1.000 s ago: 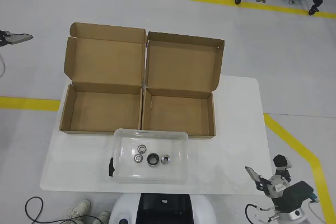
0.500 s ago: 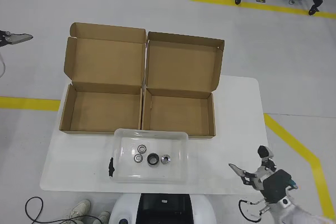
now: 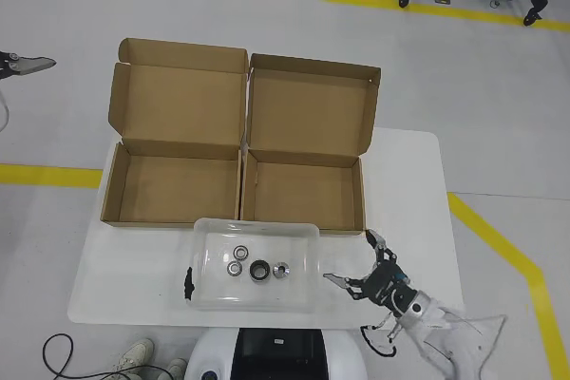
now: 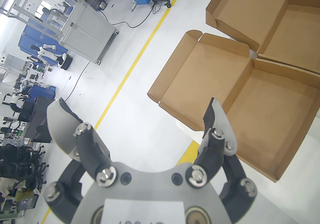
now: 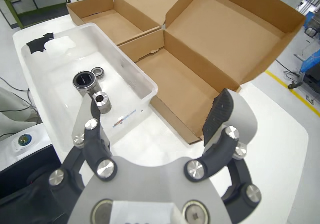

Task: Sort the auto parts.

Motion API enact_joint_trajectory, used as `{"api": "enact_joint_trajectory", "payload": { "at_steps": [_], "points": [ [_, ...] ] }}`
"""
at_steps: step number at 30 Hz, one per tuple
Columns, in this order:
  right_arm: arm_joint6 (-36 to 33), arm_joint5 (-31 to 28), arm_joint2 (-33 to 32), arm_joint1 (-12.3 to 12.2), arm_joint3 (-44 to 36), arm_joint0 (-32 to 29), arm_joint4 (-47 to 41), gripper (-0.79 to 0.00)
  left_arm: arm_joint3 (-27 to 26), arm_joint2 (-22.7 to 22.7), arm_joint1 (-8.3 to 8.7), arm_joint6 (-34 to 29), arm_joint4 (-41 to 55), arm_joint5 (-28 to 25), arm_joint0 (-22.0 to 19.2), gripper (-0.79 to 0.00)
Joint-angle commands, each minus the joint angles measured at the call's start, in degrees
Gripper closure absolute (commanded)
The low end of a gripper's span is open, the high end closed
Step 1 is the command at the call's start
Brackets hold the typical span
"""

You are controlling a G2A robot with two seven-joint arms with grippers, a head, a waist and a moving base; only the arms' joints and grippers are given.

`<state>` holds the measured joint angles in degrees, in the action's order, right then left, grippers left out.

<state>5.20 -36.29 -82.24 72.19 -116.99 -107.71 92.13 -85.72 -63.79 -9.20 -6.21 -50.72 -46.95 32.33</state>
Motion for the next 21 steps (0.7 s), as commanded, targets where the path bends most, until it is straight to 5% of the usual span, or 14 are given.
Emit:
{"api": "enact_joint_trajectory", "payload": {
  "at_steps": [1,6,21],
  "points": [
    [-1.7,-2.4,2.1,0.0,0.9,1.5,-1.5,-0.785,0.0,0.0,0.00,0.0,0.0,0.0,0.0,-0.785],
    [-6.4,-5.1,4.5,-0.1,1.1,5.0,-4.1,-0.785,0.0,0.0,0.00,0.0,0.0,0.0,0.0,-0.785],
    [-6.6,-5.0,4.5,-0.2,1.0,5.1,-4.1,-0.785,0.0,0.0,0.00,0.0,0.0,0.0,0.0,-0.785]
  ]
}}
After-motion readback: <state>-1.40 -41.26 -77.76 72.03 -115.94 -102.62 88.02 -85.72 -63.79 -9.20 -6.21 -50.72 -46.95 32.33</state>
